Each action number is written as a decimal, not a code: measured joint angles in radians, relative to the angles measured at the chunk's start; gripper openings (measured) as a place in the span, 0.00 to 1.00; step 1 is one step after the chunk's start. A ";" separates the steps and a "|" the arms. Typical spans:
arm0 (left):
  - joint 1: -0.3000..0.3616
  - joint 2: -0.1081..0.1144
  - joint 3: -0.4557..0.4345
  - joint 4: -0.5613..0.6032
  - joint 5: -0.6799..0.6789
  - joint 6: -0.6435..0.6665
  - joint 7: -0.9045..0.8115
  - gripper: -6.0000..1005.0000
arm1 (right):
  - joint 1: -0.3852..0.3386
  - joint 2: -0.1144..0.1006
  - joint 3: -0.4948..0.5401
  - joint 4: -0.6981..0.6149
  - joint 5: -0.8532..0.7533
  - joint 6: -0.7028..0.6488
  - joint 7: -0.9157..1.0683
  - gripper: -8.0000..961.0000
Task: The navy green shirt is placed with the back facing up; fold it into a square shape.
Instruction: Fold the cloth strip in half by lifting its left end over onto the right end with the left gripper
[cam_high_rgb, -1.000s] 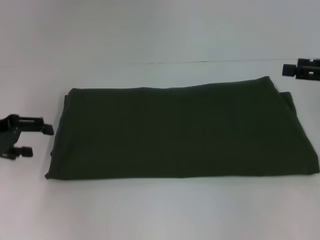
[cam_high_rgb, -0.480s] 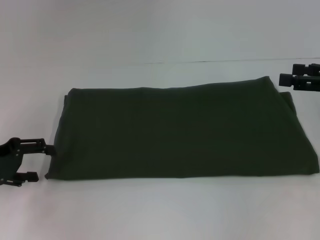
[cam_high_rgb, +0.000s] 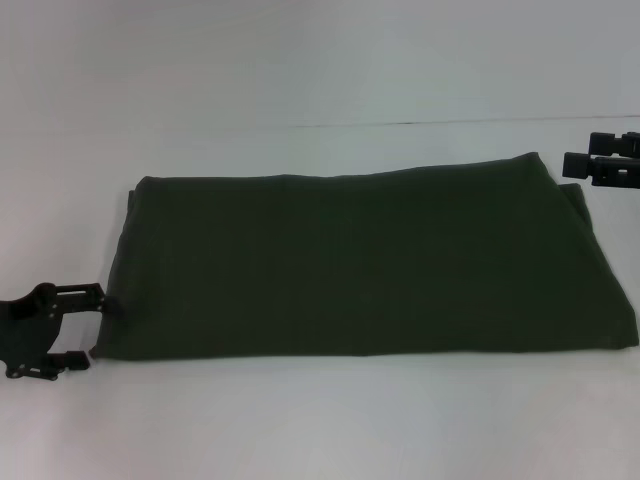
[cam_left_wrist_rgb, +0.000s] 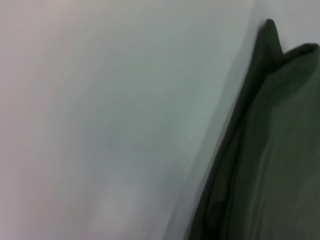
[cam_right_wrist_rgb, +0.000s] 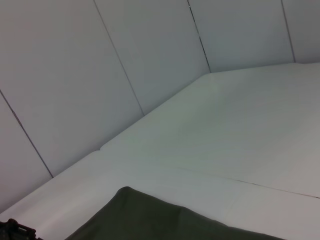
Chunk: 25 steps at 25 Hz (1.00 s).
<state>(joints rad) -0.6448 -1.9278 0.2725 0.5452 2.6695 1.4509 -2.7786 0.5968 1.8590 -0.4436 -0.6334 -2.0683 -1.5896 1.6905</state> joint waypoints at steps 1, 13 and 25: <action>-0.001 0.000 0.000 -0.005 0.000 -0.009 -0.003 0.89 | 0.000 0.000 0.000 0.000 0.000 0.000 0.000 0.98; -0.025 0.000 -0.004 -0.046 -0.008 -0.042 -0.011 0.89 | -0.002 -0.003 0.002 0.000 0.001 -0.014 0.002 0.98; -0.037 -0.002 -0.003 -0.072 -0.008 -0.080 -0.012 0.88 | -0.002 -0.005 0.003 0.000 0.003 -0.019 0.008 0.98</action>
<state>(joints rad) -0.6816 -1.9297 0.2698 0.4736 2.6613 1.3705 -2.7903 0.5952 1.8543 -0.4408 -0.6334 -2.0655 -1.6088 1.6980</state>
